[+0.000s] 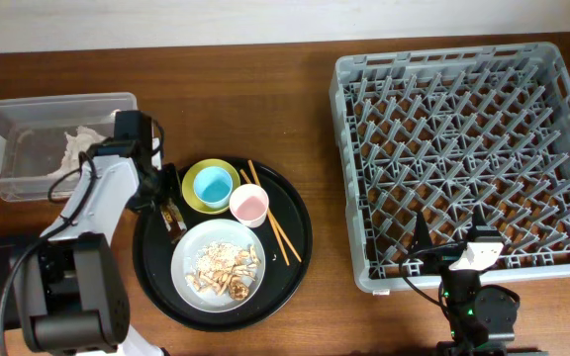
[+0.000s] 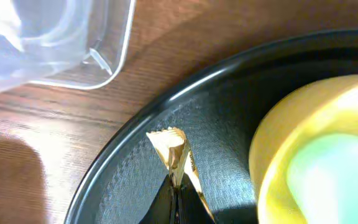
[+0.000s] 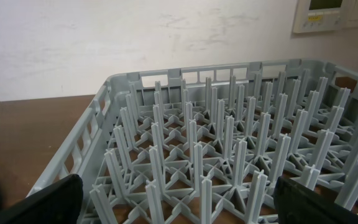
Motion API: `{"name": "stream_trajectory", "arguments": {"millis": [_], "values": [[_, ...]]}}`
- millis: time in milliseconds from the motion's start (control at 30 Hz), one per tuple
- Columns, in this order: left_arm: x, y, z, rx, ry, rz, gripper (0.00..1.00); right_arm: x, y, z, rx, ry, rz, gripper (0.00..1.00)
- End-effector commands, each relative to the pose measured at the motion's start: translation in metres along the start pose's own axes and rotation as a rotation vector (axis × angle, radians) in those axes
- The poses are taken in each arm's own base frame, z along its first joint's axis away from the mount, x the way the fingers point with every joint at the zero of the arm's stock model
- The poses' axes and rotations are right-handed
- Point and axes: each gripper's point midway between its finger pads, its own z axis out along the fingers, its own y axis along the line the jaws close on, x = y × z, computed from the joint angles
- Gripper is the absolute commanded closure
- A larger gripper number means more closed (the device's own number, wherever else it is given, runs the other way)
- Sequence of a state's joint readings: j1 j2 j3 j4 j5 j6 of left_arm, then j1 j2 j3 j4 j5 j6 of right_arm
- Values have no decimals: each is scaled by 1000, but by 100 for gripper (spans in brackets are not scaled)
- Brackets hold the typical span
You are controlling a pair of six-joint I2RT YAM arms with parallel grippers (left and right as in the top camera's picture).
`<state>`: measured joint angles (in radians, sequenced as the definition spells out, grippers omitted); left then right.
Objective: Sort waste into correct bins and load items into the dishwasher rack
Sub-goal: 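Move the wrapper with the left gripper to the clear bin and drop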
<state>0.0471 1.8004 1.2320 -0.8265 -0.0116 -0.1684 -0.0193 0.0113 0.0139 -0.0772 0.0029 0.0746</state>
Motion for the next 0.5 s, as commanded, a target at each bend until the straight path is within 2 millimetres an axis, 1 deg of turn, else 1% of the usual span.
{"name": "stream_trajectory", "arguments": {"millis": [0, 67, 100, 167, 200, 267, 333, 400, 467], "values": [[-33, 0, -51, 13, -150, -31, 99, 3, -4, 0, 18, 5, 0, 2], [-44, 0, -68, 20, -208, -42, 99, 3, -4, 0, 18, 5, 0, 2], [-54, 2, -80, 19, -253, -51, 99, 3, -4, 0, 18, 5, 0, 2], [-71, 14, -99, -8, -338, -106, 99, 3, -4, 0, 18, 5, 0, 2], [-77, 19, -104, -19, -368, -130, 99, 3, -4, 0, 18, 5, 0, 2], [-96, 35, -117, -37, -466, -218, 99, 3, -4, 0, 18, 5, 0, 2], [-116, 56, -129, -37, -564, -348, 99, 3, -4, 0, 18, 5, 0, 2], [-131, 77, -139, -31, -645, -458, 99, 3, -4, 0, 18, 5, 0, 2], [-146, 103, -153, -35, -739, -554, 99, 3, -4, 0, 18, 5, 0, 2]]}}
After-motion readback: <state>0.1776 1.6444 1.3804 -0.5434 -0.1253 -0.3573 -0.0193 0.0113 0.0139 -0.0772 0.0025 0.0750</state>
